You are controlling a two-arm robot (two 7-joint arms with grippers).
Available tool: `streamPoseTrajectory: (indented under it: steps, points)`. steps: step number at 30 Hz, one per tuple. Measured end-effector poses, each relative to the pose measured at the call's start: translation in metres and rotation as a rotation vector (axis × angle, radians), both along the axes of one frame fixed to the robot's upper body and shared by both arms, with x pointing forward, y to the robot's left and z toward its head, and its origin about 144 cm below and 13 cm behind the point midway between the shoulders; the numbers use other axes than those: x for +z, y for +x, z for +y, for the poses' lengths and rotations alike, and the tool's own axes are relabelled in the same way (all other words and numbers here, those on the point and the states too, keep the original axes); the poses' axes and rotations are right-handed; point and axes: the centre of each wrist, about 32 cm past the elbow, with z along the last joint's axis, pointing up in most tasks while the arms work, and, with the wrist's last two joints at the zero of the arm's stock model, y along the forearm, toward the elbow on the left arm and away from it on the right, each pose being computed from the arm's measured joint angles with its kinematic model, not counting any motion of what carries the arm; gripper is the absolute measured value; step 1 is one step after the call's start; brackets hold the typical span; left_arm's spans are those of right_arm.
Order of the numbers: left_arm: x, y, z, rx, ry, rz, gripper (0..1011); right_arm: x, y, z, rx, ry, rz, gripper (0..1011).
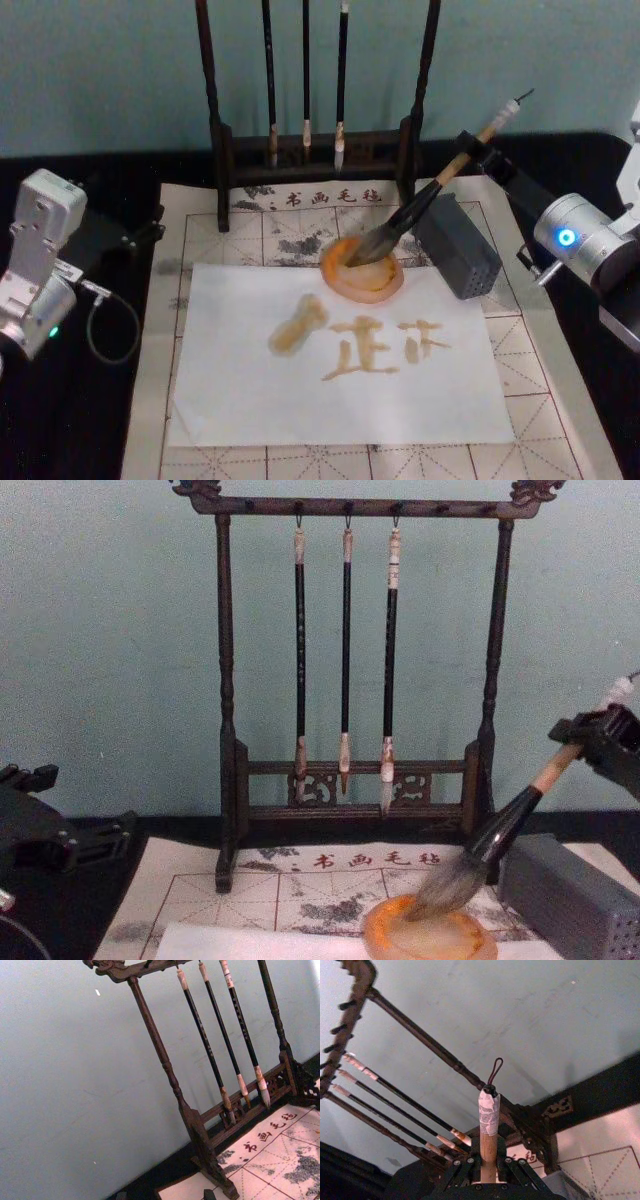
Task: Pick up the brush from the inkstone, write on the paper, then place the brush back to its original position.
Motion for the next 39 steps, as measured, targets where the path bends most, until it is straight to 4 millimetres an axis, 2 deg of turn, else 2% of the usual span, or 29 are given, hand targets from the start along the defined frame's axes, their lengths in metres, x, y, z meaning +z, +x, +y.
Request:
streamPoseTrajectory:
  steps: [39]
  points:
    - [0.000,0.000,0.000,0.000,0.000,0.000,1001,-0.012,0.003,0.012,-0.061,0.044,0.079,199]
